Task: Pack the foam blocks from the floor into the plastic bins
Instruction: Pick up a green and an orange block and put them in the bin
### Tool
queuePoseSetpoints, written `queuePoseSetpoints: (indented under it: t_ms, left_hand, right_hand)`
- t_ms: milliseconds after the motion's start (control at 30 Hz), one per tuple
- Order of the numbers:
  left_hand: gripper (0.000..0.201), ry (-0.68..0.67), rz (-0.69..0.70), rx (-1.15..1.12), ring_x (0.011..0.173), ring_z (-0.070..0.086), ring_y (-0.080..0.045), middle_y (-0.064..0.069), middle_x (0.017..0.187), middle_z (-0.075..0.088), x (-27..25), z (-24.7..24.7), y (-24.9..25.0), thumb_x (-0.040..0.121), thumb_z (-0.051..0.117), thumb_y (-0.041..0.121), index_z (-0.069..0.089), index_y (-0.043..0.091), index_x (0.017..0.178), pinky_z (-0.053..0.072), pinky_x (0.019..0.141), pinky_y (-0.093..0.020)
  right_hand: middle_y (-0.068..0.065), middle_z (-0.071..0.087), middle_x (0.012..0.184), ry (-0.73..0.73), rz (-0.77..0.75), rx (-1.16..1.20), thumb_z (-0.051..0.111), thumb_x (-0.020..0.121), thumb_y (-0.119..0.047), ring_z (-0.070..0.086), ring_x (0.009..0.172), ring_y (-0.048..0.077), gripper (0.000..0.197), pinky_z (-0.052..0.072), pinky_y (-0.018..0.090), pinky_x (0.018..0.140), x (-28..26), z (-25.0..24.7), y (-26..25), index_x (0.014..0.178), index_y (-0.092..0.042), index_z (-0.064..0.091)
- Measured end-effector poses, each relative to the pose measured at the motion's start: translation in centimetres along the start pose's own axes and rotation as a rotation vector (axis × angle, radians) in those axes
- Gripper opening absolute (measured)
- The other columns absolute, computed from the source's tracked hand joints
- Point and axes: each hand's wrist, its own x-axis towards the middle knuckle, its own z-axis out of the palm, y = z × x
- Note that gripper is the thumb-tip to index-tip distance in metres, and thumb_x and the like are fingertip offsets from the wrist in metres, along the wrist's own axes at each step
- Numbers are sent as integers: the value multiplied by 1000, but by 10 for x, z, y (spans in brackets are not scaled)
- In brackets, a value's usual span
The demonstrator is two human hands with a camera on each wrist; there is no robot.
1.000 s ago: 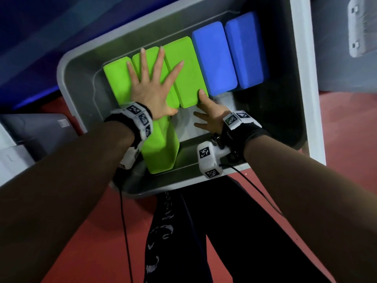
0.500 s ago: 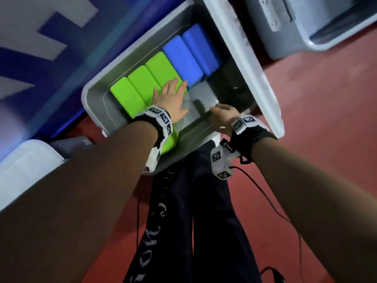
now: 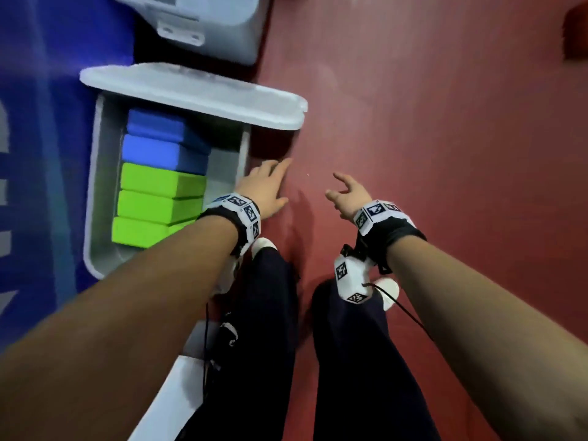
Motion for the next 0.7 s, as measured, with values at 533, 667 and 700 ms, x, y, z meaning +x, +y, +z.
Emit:
queuePoseSetpoints:
  t_ms: [533,667,700]
  left_hand:
    - [67,-330,519,572,130,39,-31,-10,146,32,-44,216,467,94,50,32,17,19,150,39,103,-44]
    - [65,-361,673,617,131,40,-32,-12,145,36,-50,272,629,94,51,32,20,19,149,39,104,-43]
    - [64,-363,699,613,131,41,-32,-12,145,37,-51,283,664,94,51,32,21,19,149,39,104,-42]
  right_hand:
    - [11,49,139,260,294,407,57,92,-31,50,123,27,51,38,30,99,-175,-280,442,140,-20,42]
    - [10,51,137,376,389,529,56,93,-30,51,121,27,50,38,29,98,-220,-351,552,139,-18,42]
    - [10,50,137,408,400,556,55,93,-29,51,121,27,49,38,28,98,-230,-367,574,139,-17,43]
